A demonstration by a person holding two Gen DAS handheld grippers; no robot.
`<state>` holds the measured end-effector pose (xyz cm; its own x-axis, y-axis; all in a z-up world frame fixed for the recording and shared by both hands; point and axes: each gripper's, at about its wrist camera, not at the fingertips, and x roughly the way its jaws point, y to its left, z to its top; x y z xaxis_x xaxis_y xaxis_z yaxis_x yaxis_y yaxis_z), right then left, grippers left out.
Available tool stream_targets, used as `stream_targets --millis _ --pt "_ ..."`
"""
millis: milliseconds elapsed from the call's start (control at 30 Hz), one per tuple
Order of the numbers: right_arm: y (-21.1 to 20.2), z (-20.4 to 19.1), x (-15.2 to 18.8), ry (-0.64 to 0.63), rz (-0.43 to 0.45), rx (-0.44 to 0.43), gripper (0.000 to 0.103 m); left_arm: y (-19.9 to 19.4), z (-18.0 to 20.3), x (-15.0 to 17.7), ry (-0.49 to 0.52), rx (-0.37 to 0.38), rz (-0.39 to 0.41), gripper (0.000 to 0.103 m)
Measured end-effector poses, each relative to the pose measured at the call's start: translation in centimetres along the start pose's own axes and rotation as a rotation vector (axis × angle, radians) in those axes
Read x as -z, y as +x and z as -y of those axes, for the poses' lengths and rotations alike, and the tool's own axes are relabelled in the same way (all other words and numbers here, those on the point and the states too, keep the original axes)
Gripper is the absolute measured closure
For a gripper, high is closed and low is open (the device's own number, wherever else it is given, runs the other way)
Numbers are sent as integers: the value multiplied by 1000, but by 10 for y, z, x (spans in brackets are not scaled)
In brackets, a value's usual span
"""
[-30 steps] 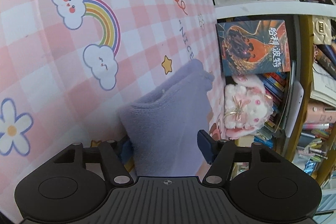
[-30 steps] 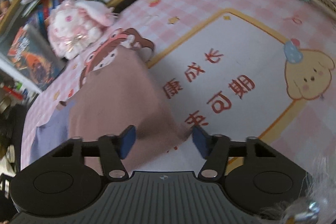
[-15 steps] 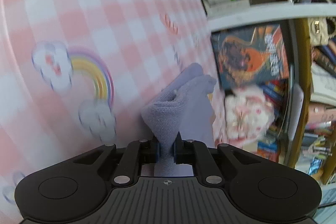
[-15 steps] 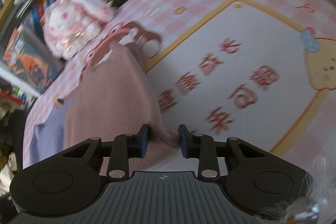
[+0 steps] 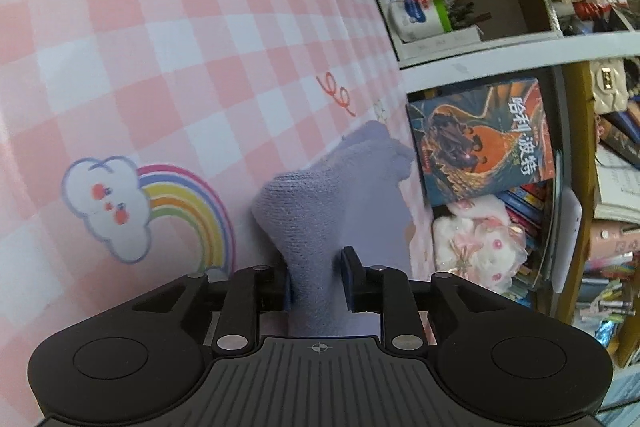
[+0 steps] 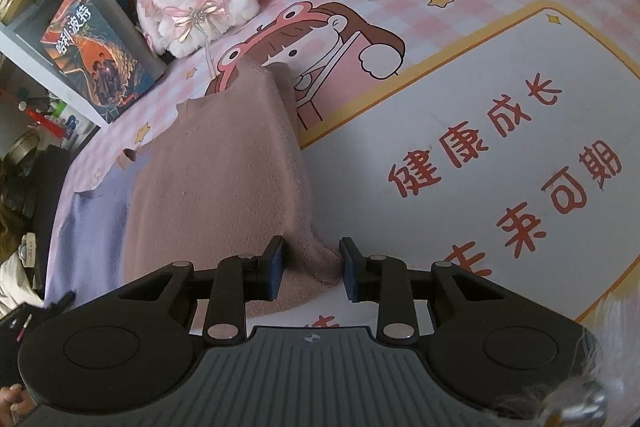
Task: Fold clothes
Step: 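Grasp the lavender edge with the left gripper while the right gripper grasps the mauve edge, then lift the sweater edge with both grippers and fold it over the other half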
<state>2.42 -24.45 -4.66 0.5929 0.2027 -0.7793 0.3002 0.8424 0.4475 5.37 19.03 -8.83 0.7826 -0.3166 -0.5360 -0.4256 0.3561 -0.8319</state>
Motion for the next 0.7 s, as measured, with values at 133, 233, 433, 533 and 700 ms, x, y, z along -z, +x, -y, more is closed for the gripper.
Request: stream_targets --millis 133,233,433,533,700 --pt "1 -3 -8 -42 2 -10 71 4 1 -2 11 -1 -3 86" --pt "2 -9 -21 -99 20 -21 67 4 2 -2 15 -10 1 87" --pt "12 -14 -44 -184 18 -70 67 4 7 2 32 -36 39 88" --pt "22 -11 -55 -205 -12 -114 71 5 12 4 41 -53 66 89" --pt "39 -7 -72 -240 -61 -188 92 5 24 9 84 -104 109 91"
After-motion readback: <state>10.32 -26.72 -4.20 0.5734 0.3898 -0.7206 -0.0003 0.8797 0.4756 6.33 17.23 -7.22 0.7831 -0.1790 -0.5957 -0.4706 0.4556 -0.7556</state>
